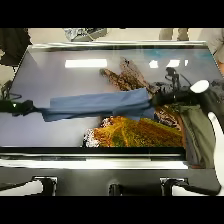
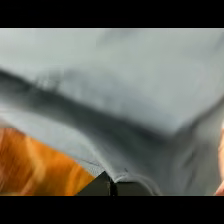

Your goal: Fold the shirts.

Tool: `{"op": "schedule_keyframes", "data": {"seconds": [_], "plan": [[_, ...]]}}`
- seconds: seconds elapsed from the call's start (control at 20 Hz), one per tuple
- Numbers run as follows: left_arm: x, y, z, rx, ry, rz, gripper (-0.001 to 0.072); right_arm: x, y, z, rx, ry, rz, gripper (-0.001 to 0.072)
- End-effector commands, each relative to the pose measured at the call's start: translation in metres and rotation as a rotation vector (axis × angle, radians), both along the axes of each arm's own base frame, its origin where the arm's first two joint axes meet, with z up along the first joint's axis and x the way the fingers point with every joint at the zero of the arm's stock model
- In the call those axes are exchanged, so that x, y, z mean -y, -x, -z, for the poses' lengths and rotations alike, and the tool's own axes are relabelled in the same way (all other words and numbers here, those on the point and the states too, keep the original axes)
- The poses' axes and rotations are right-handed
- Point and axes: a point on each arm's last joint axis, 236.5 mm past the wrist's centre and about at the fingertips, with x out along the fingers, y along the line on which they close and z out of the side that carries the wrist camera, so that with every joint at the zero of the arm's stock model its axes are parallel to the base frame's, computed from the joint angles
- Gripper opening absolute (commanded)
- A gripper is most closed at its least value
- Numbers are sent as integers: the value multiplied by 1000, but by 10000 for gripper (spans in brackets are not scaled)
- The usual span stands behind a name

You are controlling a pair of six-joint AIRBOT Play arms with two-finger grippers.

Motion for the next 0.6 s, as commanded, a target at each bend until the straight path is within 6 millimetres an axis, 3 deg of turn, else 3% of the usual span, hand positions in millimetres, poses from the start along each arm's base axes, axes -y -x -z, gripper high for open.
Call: {"op": "schedule_keyframes", "data": {"seconds": [0.0,0.1,0.2,0.35,0.45,0.5,0.55], "plan": [[0,-59,10,-4,21,-27,25,9,-76,16,22,-18,49,37],[5,-80,32,-48,50,1,25,6,-105,38,7,-85,103,38],[13,-97,53,-73,77,14,26,3,-121,62,-30,-154,173,39],[25,-103,81,-111,118,23,27,-8,-125,98,-75,-150,190,40],[30,-102,94,-136,131,29,28,-19,-124,105,-78,-145,176,42],[31,-102,94,-136,130,32,58,-23,-123,104,-79,-150,170,53],[30,-105,90,-122,126,29,237,-24,-121,97,-78,-160,154,148]]}}
